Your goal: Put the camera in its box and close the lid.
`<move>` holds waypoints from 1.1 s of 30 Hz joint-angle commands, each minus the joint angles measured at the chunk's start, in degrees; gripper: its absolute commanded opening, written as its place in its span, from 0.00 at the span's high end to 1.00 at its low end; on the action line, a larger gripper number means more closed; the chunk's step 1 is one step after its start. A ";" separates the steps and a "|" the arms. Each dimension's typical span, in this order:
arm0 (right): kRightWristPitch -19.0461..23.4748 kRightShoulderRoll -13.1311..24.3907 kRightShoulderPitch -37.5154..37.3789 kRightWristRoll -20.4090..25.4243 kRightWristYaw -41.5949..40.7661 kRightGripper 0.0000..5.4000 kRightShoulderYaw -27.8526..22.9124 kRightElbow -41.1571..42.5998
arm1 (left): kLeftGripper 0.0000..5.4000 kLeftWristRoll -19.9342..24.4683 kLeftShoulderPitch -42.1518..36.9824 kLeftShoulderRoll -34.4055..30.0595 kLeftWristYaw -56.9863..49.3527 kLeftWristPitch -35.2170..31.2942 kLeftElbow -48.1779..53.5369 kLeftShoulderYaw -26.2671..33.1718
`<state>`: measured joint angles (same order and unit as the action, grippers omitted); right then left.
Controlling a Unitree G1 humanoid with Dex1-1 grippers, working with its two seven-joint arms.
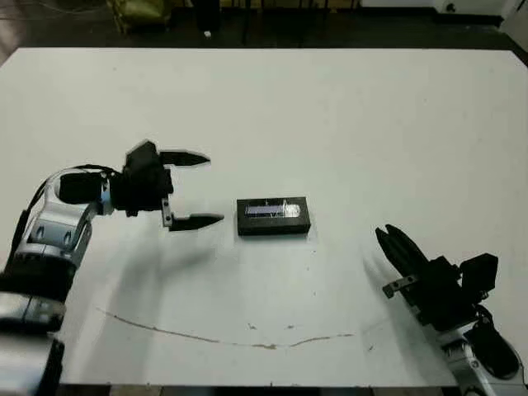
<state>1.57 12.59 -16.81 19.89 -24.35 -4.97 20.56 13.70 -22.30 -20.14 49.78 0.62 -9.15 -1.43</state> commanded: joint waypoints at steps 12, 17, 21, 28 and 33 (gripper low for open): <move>3.03 -0.02 -1.90 -1.32 3.29 1.00 0.49 3.16 | 0.71 -5.61 11.01 17.21 -32.63 -23.22 29.39 -10.23; 3.56 -0.35 -2.45 -0.80 4.21 1.00 0.82 4.22 | 0.94 -7.12 14.11 24.11 -41.78 -28.81 30.83 -14.40; 3.15 -0.30 -2.32 -0.40 3.84 1.00 1.02 3.63 | 0.99 -9.12 15.84 28.18 -47.73 -30.30 29.08 -16.52; 3.79 -0.31 -2.62 -0.29 4.35 1.00 1.68 4.40 | 0.99 -7.90 15.47 32.85 -53.51 -34.61 24.31 -16.40; 3.14 -0.47 -2.84 -0.68 4.56 1.00 1.97 4.80 | 0.99 -7.62 14.51 32.66 -56.32 -36.35 20.37 -17.36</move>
<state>4.10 12.34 -18.72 19.31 -20.07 -3.04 25.78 6.03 -8.06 7.74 -5.85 -33.60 13.78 -18.78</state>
